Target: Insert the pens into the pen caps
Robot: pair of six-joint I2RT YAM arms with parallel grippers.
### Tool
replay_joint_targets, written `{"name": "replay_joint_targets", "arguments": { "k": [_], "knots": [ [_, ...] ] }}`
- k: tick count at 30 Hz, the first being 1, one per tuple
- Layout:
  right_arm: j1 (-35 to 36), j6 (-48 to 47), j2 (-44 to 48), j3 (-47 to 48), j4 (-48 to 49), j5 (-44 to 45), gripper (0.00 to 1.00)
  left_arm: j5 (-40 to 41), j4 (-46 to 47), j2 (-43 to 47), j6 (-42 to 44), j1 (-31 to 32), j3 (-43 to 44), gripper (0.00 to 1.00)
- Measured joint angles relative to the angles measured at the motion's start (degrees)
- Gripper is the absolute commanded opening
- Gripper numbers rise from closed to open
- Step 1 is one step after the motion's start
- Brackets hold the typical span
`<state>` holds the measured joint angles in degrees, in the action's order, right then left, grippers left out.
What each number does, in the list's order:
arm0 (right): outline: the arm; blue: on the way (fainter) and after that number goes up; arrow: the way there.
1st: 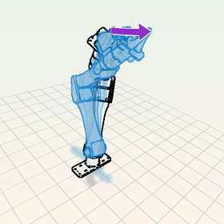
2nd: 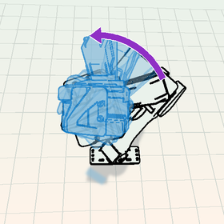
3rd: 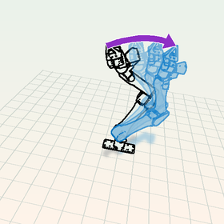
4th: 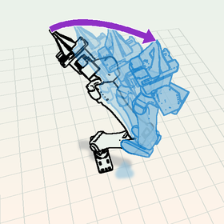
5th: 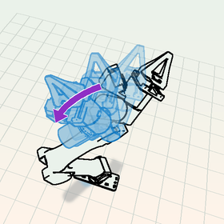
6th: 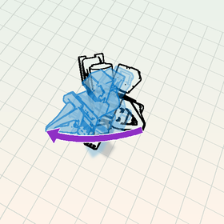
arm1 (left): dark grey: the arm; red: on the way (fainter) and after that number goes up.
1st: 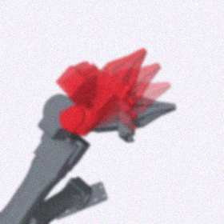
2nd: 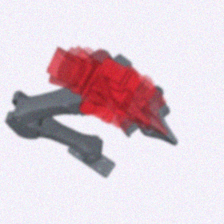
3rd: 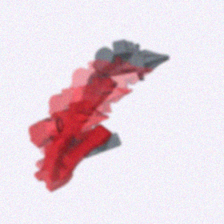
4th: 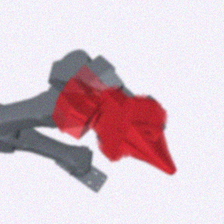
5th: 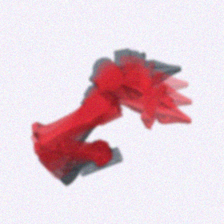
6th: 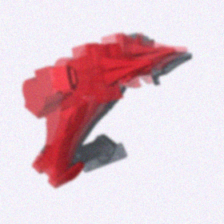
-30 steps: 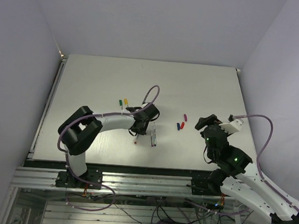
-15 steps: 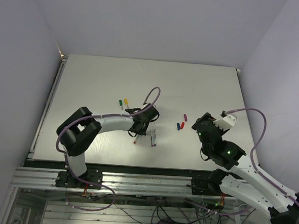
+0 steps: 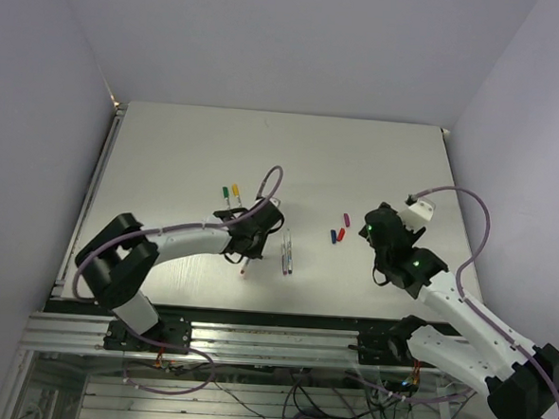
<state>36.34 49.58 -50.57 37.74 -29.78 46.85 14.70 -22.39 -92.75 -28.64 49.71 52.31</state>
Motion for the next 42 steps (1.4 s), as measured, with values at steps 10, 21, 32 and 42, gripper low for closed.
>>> {"name": "replay_joint_targets", "arguments": {
  "k": [10,21,32,42],
  "knots": [
    [-8.4,-6.6,-11.5,0.0,8.3,-14.2,0.07,-1.0,0.2,16.1,0.4,0.0,-1.2,0.07],
    [-9.0,-9.5,-21.9,-0.3,13.9,-20.6,0.16,-4.5,3.9,23.1,-0.5,0.0,-7.1,0.07],
    [-9.0,-10.3,-31.1,1.9,18.9,-23.3,0.28,-6.8,4.6,21.2,-0.6,0.0,-8.0,0.07],
    [-9.0,-10.4,-35.6,4.7,22.7,-24.8,0.38,-7.1,4.6,21.2,-0.5,0.0,-8.2,0.07]
  ]
}}
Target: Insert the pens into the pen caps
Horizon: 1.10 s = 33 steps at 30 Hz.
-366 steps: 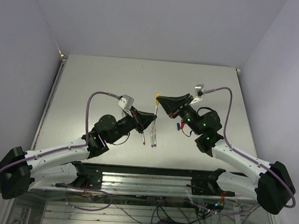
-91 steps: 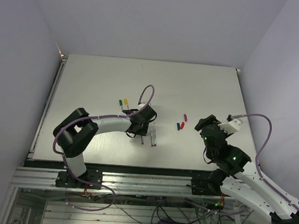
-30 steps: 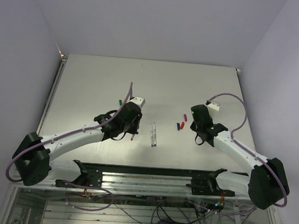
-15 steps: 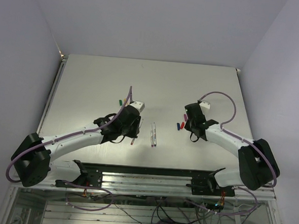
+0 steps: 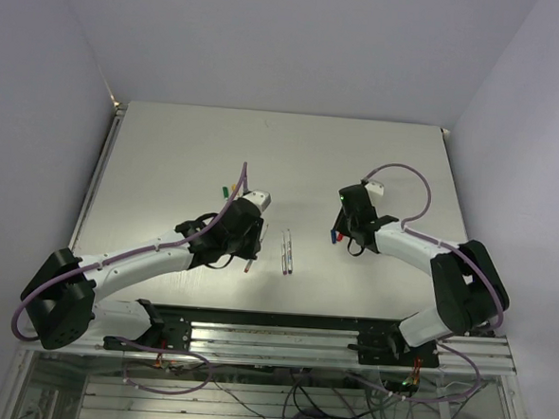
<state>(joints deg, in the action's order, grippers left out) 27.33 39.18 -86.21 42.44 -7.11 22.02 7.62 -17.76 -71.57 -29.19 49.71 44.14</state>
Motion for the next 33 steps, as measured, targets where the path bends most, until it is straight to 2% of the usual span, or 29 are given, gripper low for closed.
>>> {"name": "replay_joint_targets", "arguments": {
  "k": [33],
  "knots": [
    [1.1,1.2,-4.9,-0.3,0.6,2.1,0.34,-0.5,0.9,-2.7,0.3,0.0,0.0,0.07]
  ]
}}
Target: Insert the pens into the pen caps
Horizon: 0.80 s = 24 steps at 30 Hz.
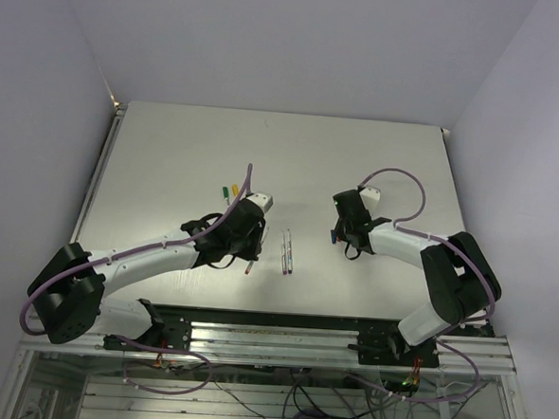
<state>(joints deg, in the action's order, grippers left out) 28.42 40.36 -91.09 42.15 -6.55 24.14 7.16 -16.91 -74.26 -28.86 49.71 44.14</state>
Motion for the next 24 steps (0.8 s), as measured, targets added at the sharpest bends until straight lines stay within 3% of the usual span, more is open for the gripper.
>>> {"name": "replay_joint_targets", "arguments": {
  "k": [24],
  "knots": [
    [3.5,1.6,-0.7,-0.8,0.0,6.0,0.22,0.0,0.1,0.0,0.0,0.0,0.0,0.07]
  ]
}}
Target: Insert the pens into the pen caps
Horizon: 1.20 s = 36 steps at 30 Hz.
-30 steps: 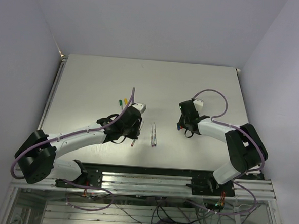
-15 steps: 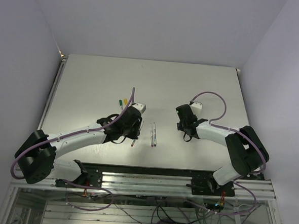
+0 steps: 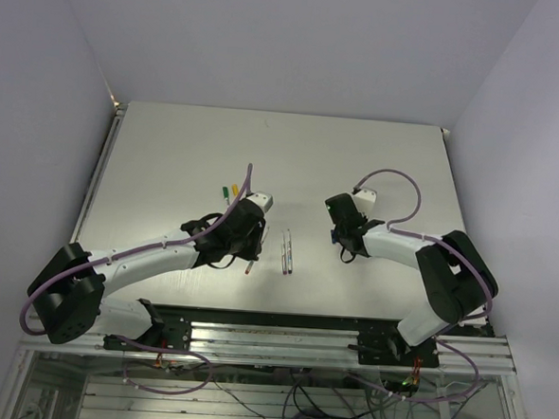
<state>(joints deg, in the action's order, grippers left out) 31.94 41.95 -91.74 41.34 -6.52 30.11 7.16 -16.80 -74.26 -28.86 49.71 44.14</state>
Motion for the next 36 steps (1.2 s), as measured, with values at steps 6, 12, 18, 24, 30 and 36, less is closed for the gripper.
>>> {"name": "replay_joint_targets", "arguments": {
  "k": [6,12,18,24,30,36],
  "knots": [
    [0.0,-0.3,-1.3,0.9,1.0,0.4,0.00,0.0,0.1,-0.5,0.0,0.0,0.0,0.07],
    [-0.1,-0.7,-0.3,-0.1,2.2,-0.8,0.00,0.0,0.1,-0.8,0.0,0.0,0.0,0.07],
    [0.0,-1.7,4.5,-1.7,-0.8,-3.6,0.00,0.0,0.6,-0.8,0.2,0.0,0.0,0.07],
    [0.0,-4.0,15.7,-2.4,-2.4,-4.7,0.00,-0.3,2.4,-0.4,0.4,0.0,0.0,0.07],
    [0.0,-5.6,27.0,-5.8,5.7,-7.2,0.00,-2.6,7.1,1.1,0.7,0.0,-0.7,0.07],
    [0.0,-6.3,33.4,-14.1,19.3,-13.6,0.00,-7.9,17.0,4.2,0.3,0.0,-4.5,0.07]
  ]
}}
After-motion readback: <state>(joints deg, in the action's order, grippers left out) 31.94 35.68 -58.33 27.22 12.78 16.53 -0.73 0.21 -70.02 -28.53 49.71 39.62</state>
